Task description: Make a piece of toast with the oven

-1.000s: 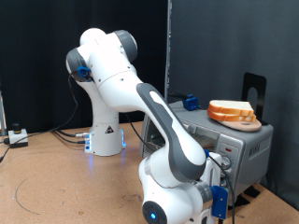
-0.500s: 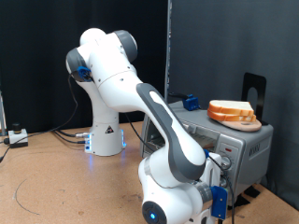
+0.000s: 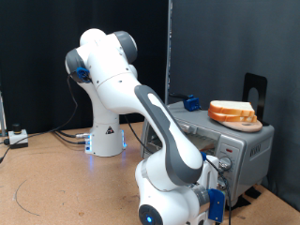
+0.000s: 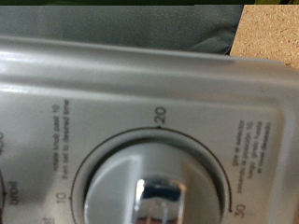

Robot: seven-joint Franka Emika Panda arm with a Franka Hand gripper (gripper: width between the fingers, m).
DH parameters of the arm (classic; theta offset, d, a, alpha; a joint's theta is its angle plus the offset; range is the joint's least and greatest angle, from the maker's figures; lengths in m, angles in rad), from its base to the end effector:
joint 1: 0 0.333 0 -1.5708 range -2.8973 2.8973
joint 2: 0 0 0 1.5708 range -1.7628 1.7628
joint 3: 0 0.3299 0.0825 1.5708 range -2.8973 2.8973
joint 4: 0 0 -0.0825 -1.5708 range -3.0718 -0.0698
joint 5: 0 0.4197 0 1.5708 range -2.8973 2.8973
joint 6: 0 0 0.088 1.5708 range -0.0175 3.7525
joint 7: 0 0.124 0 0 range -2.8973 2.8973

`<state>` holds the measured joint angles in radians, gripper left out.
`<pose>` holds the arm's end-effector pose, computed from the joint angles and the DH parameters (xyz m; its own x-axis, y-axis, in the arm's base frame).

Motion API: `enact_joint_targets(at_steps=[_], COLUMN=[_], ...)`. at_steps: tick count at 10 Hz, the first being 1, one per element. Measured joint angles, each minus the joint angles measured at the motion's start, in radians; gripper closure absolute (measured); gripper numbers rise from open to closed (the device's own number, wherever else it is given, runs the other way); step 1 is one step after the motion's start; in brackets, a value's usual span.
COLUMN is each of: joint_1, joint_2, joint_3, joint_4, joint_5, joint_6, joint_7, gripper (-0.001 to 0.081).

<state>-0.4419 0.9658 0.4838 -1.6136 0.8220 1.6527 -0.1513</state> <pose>0.6354 0.0915 0.1059 0.7461 0.1997 -0.6352 -0.5534 -0.3446 -0.7583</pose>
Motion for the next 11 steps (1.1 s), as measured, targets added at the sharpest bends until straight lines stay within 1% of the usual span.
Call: enact_joint_targets(at_steps=[4,5,6,7,8,9,10,11], joint_1=[-0.007,-0.007,-0.006,-0.006,-0.006,-0.005,-0.003,-0.002], joint_2=[0.0,0.0,0.0,0.0,0.0,0.0,0.0,0.0], joint_3=[-0.001,-0.001,-0.001,-0.001,-0.001,-0.001,-0.001,0.001], joint_4=[0.009,0.009,0.009,0.009,0.009,0.009,0.008,0.008], joint_5=[-0.002,-0.005,-0.007,-0.008,-0.008,-0.008,-0.008,-0.007], joint_6=[-0.007,-0.009,-0.012,-0.016,-0.02,-0.025,-0.031,-0.035], joint_7=[0.0,0.0,0.0,0.0,0.0,0.001,0.004,0.007], gripper=[-0.0001,0.0047,0.0047,0.0222,0.0222,0.0424,0.0424,0.0562])
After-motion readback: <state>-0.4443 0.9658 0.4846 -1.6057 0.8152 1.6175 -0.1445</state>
